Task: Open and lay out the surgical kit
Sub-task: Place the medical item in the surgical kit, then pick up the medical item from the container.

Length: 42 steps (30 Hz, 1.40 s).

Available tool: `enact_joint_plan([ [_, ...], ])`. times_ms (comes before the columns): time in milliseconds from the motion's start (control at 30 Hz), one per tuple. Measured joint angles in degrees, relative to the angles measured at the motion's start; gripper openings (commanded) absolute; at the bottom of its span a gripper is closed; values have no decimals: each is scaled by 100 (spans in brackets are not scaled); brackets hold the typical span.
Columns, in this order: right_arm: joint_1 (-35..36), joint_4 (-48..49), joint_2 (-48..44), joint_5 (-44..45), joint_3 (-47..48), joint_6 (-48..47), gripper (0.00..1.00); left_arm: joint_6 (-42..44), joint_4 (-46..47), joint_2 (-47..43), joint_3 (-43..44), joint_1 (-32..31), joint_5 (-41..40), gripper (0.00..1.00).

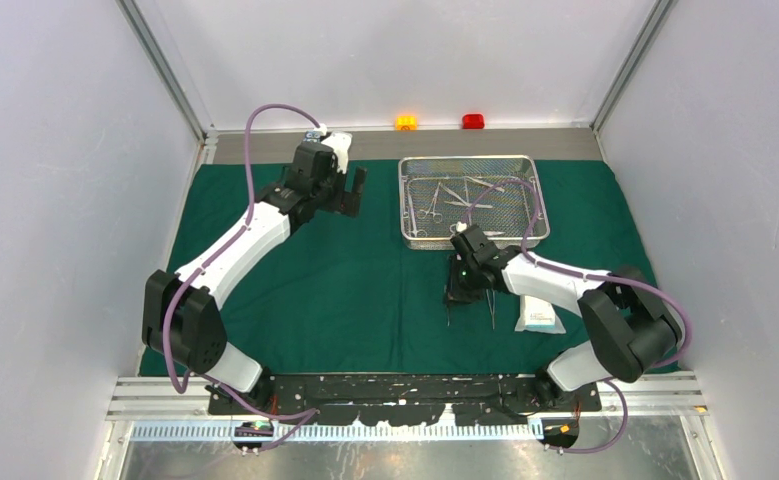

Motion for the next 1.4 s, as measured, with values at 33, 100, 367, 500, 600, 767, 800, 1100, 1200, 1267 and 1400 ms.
enact_joint_plan([
  [33, 0, 4, 0, -13, -2, -2, 17, 2, -2, 0, -9, 0, 0, 95],
  [100, 0, 17, 0, -57, -7, -2, 21, 2, -4, 0, -22, 0, 0, 95],
  [367, 0, 87, -17, -162, -24, -22, 28, 2, -2, 0, -24, 24, -2, 96],
  [500, 0, 87, -39, -164, -33, -39, 29, 2, -2, 0, -24, 26, -2, 96],
  [600, 0, 85, -55, -164, -33, -59, 33, 2, -2, 0, -26, 26, -2, 96],
  [767, -63, 74, -208, -170, -33, -107, 42, 2, -2, -2, -37, 26, -2, 97],
  [800, -94, 70, -262, -186, -33, -118, 44, 2, -2, -2, -37, 26, -2, 98],
  [1100, -719, -103, -1034, -291, 175, -415, 66, 22, -17, -2, -28, 26, -85, 100],
  [1200, -901, -168, -1255, -264, 514, -745, 72, 15, -76, -4, 20, 28, -267, 100],
  [1267, -957, -192, -1364, -181, 789, -1054, 83, 15, -142, -4, 94, 33, -382, 100],
  [1400, -957, -219, -1423, 205, 1480, -1672, 100, 15, -299, -7, 317, 33, -426, 100],
])
